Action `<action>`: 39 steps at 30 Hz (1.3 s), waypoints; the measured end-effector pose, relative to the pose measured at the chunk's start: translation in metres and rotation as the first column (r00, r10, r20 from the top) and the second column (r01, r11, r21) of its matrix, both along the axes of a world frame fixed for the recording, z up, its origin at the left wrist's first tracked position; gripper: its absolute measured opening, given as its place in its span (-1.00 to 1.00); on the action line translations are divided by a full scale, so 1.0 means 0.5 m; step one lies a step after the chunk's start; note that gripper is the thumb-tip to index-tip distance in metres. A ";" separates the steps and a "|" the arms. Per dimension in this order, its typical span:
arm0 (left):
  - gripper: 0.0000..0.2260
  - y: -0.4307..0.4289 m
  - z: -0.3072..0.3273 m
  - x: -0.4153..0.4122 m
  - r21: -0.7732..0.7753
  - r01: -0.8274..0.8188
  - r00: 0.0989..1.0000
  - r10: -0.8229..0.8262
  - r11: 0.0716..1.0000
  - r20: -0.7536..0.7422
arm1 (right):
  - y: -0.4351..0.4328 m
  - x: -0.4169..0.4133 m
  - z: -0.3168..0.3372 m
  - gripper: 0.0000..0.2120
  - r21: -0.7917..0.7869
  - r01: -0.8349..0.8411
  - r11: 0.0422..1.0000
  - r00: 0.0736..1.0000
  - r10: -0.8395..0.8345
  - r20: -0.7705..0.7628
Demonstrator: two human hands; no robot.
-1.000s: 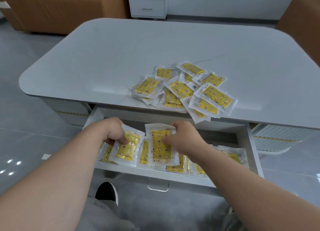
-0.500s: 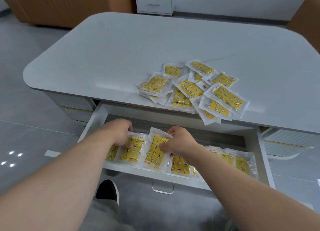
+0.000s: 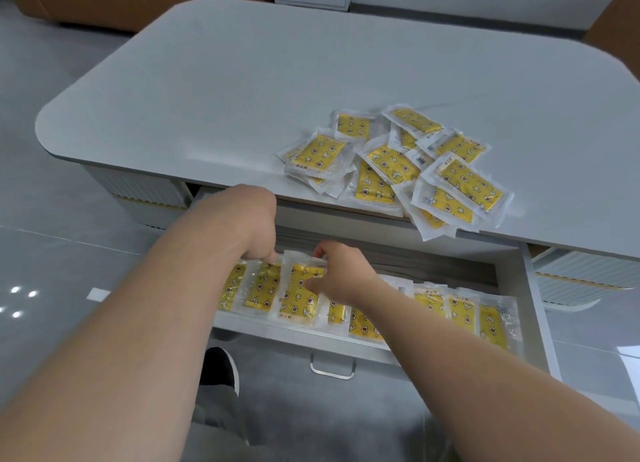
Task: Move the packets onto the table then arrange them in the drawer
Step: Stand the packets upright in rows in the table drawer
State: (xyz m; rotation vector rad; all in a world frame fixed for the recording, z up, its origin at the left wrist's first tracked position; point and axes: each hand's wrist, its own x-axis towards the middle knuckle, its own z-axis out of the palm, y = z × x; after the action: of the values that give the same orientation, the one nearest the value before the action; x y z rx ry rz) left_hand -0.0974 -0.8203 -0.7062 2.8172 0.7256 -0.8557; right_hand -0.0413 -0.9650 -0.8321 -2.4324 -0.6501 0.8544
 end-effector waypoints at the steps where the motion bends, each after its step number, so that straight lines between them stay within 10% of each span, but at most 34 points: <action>1: -0.46 -0.002 0.011 -0.006 -0.005 -0.002 1.000 0.002 1.000 0.016 | 0.001 -0.003 -0.008 -0.53 -0.061 -0.034 0.998 0.998 0.037 0.057; 11: -0.62 -0.013 0.036 -0.015 -0.039 0.049 0.942 -0.033 0.998 0.335 | -0.009 -0.031 0.001 -0.33 -0.284 -0.035 0.958 0.950 0.120 0.288; 28: -0.81 -0.188 -0.002 0.091 -0.175 0.166 0.731 -0.002 0.970 0.682 | -0.252 0.129 0.250 -0.91 0.144 0.460 0.876 0.756 -0.471 0.454; 39: -0.59 -0.284 -0.022 0.142 0.068 0.309 0.683 -0.271 0.949 0.678 | -0.313 0.193 0.205 -0.40 0.020 0.339 0.941 0.825 -0.307 0.474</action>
State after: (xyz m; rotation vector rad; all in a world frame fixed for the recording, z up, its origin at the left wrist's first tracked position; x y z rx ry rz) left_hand -0.0262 -0.9621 -0.7174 2.8978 0.1330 0.1921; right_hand 0.0551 -1.1217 -0.7297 -2.7240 -0.3483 0.1402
